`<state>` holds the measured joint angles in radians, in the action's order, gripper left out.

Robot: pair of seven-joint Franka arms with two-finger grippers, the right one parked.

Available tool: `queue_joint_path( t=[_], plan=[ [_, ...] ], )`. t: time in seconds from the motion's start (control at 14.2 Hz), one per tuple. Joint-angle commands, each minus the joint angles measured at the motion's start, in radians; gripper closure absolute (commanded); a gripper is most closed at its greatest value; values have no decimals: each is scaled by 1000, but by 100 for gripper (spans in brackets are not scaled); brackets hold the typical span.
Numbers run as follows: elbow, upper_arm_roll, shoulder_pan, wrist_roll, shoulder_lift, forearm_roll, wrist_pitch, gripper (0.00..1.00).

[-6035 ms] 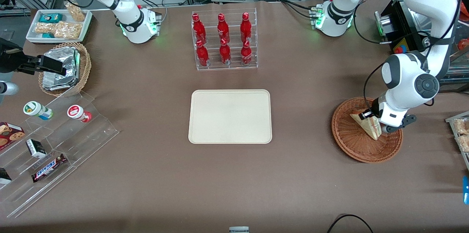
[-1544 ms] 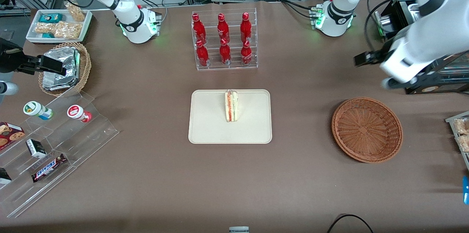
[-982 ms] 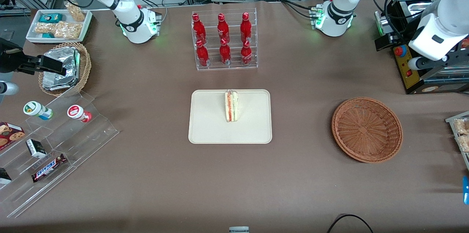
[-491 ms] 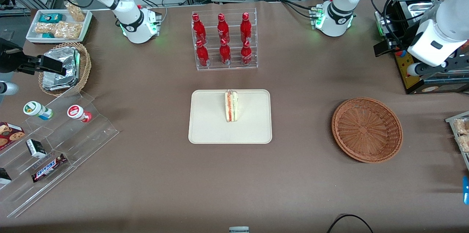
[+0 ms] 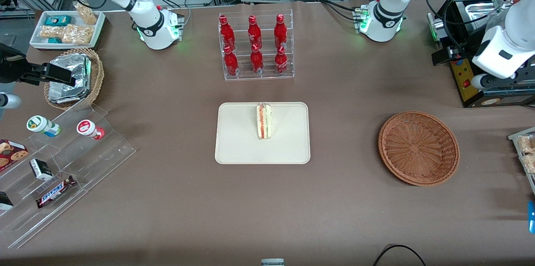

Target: Place sandwich from basket to tray

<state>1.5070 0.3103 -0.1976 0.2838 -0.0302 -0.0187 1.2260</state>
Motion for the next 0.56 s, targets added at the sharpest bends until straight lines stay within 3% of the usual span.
queue_joint_path(
  t=[0.0,0.49],
  plan=[
    [-11,16,-20,-14,16,-10,12,0],
    [-42,18,-20,-3,-13,-3,21,0]
  ],
)
